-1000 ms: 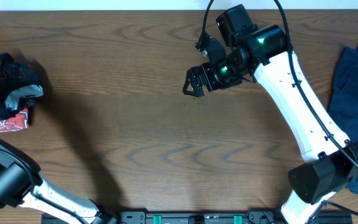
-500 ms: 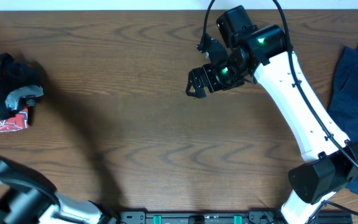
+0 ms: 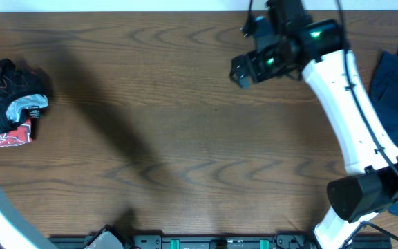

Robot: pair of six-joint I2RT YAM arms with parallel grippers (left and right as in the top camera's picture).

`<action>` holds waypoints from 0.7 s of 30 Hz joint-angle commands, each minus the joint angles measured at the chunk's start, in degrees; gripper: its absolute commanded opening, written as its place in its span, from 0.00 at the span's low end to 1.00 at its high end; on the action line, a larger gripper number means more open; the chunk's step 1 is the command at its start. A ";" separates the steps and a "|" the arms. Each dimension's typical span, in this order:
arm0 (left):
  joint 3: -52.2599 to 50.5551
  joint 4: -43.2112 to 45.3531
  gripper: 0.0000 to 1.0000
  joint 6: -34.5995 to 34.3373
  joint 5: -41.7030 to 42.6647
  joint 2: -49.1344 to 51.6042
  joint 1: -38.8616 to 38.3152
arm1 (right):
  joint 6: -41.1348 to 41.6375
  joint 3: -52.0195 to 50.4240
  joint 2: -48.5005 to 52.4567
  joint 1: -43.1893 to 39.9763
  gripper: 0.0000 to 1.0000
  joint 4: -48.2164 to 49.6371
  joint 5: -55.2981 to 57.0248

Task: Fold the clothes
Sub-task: 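Open the left gripper and pull it back from the stacked clothes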

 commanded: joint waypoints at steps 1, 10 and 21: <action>0.85 -0.63 0.06 -1.14 11.50 -4.79 -3.69 | -7.74 5.64 -1.62 -1.51 0.99 -1.05 1.40; 0.85 -14.36 0.06 8.63 19.76 -16.11 -13.79 | -12.13 19.71 -2.36 -2.21 0.99 -9.92 5.03; 0.83 -37.20 0.06 21.70 19.80 -24.02 -16.09 | -11.37 25.46 -18.16 -2.21 0.99 -12.85 6.43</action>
